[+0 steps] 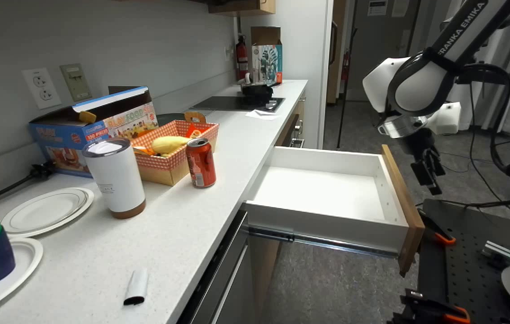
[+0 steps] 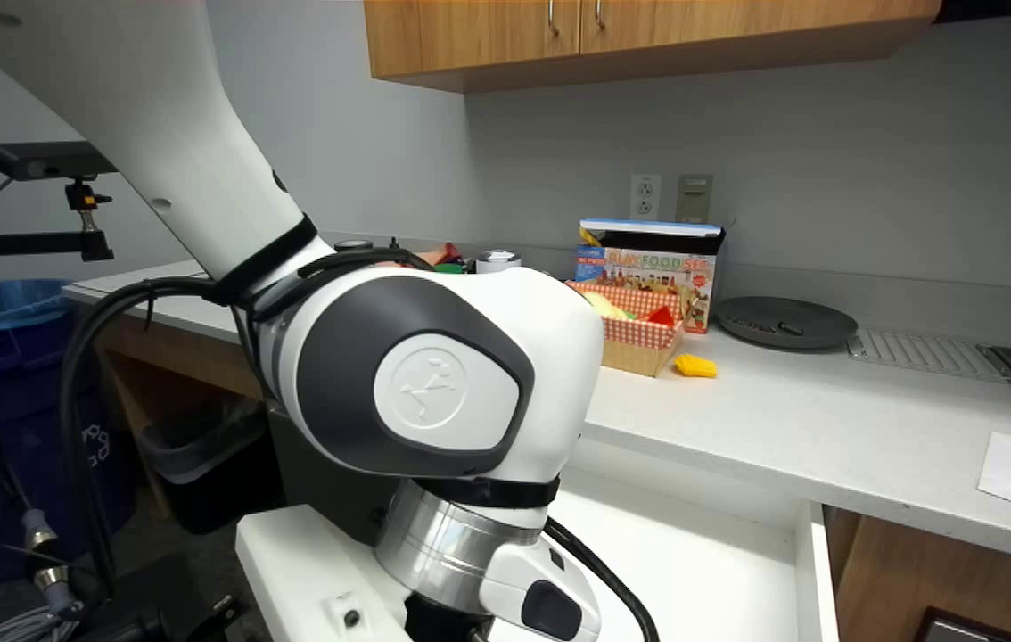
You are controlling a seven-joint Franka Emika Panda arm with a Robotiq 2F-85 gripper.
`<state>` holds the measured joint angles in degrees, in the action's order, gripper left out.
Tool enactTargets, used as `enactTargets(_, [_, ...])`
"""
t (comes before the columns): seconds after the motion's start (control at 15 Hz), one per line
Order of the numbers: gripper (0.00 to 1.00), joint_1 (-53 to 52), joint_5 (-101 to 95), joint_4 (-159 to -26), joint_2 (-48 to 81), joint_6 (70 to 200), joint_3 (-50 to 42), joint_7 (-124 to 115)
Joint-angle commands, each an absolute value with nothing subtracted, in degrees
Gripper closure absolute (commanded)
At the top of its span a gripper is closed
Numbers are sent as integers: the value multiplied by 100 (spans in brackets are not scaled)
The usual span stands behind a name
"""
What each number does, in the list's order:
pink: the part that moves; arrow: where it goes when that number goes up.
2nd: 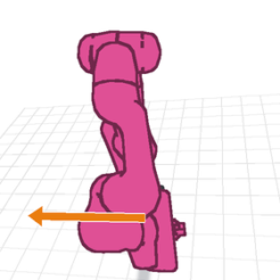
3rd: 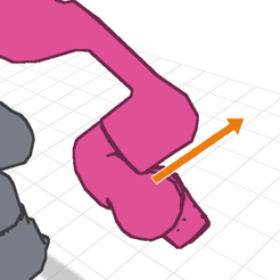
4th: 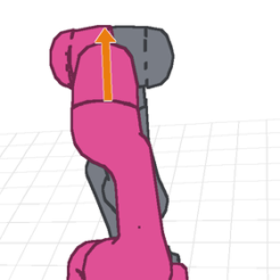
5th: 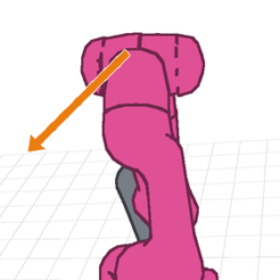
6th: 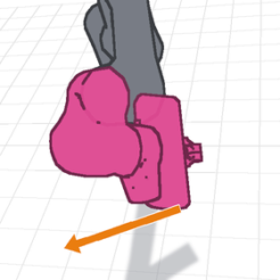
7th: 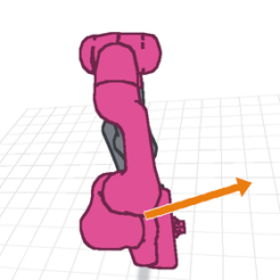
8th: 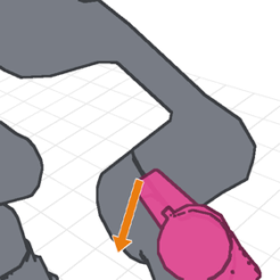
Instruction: Open the drawer, remove all the objects and put them in the box, and then close the drawer
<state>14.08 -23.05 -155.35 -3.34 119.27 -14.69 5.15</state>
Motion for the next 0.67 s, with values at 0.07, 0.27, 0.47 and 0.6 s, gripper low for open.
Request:
enactTargets(0.07, [0,1510,-2383,-15476,92,12552,-1550,684])
enactTargets(0.27, [0,1532,-2245,-15423,368,13271,-1577,770])
enactTargets(0.47, [0,1567,-2112,-15364,605,13863,-1620,893])
enactTargets(0.6, [0,1635,-1869,-15326,633,14205,-1654,1165])
